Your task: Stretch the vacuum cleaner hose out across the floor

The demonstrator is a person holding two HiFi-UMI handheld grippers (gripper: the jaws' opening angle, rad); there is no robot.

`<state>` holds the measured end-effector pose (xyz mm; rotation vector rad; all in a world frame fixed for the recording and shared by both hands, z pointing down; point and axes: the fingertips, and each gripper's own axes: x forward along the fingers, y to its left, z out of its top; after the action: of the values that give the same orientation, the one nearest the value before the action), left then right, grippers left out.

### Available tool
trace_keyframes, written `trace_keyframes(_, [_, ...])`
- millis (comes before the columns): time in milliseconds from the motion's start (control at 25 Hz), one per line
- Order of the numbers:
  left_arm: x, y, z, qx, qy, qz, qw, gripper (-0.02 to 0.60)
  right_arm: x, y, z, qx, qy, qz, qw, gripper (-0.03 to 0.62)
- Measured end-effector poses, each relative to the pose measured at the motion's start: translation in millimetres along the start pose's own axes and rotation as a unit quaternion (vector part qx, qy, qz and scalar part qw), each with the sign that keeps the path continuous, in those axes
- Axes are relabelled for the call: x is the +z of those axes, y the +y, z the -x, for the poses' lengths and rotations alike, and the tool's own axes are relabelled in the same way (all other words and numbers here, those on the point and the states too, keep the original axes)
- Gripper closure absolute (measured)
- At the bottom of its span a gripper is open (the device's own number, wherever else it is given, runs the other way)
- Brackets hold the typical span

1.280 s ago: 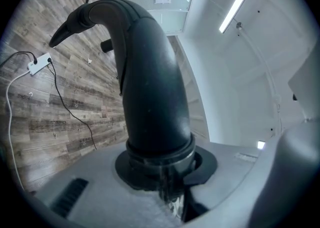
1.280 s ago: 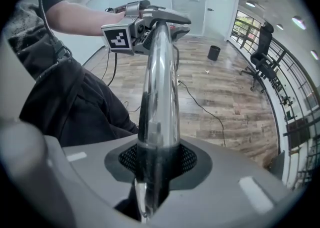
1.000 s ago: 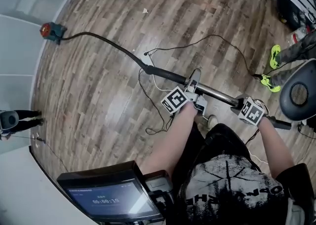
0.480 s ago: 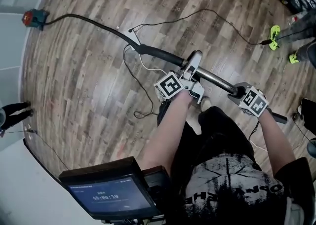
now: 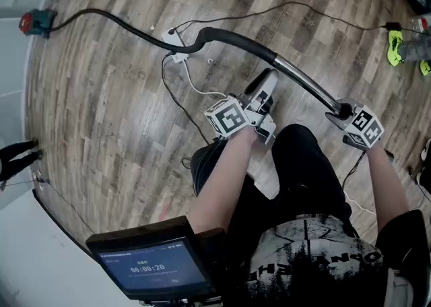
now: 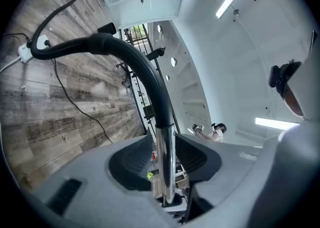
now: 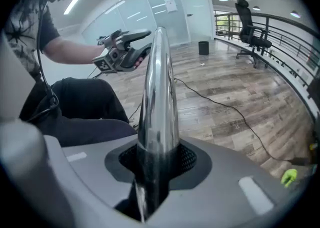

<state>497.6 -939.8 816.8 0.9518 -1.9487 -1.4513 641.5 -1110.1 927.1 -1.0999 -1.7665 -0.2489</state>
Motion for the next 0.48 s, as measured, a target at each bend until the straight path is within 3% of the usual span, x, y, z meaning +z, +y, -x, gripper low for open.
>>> trace_keyframes(120, [4,38,9,-0.035,0.019,-0.016,0.9991,0.495,-23,-39,-37,0.008,-0.043,-0.024,0.999,0.474])
trace_keyframes(320, [-3,91,16,-0.067,0.04,-0.085,0.9933,0.499,-108,-84,-91,0.012,-0.047,-0.013,0.999,0.474])
trace_keyframes(480, [4,116,30,-0.065,-0.005,-0.124,0.9902,0.505,-189,-100,-130,0.029,-0.014,-0.016,0.999,0.474])
